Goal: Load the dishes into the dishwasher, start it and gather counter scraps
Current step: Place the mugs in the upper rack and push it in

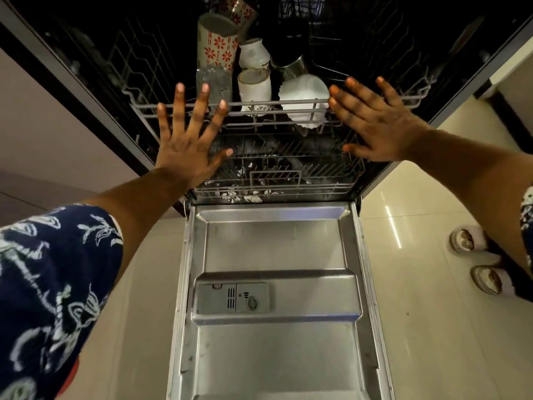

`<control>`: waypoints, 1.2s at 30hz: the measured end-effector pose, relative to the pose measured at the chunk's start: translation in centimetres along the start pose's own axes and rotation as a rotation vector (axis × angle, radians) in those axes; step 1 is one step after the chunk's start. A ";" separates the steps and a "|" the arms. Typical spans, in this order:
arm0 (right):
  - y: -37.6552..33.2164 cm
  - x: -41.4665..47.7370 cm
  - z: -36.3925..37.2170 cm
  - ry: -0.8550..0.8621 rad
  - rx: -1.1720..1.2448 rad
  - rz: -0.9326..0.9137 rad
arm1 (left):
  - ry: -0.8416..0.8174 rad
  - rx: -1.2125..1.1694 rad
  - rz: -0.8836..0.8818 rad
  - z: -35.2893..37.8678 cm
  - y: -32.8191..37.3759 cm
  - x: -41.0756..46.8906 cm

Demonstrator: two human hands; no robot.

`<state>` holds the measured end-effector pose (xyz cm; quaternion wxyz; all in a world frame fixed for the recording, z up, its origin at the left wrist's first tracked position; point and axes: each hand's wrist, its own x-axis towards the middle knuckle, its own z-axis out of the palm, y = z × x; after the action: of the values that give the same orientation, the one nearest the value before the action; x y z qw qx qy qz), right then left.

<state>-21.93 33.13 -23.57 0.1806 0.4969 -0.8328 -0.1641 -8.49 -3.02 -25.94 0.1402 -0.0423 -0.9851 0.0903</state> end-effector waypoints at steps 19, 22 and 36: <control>-17.9 0.3 10.0 -0.609 0.607 0.608 | -0.476 -0.307 -0.092 13.8 5.8 -6.2; -18.0 1.5 12.4 -0.644 0.653 0.688 | -0.566 -0.376 -0.213 17.2 6.0 -5.7; -21.4 -0.3 11.9 -0.604 0.592 0.761 | -0.526 -0.365 -0.168 16.4 6.5 -9.3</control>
<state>-10.88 24.78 -43.76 -0.1663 0.1223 -0.9783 0.0182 -3.83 -0.34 -45.14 -0.1219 0.0395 -0.9875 -0.0920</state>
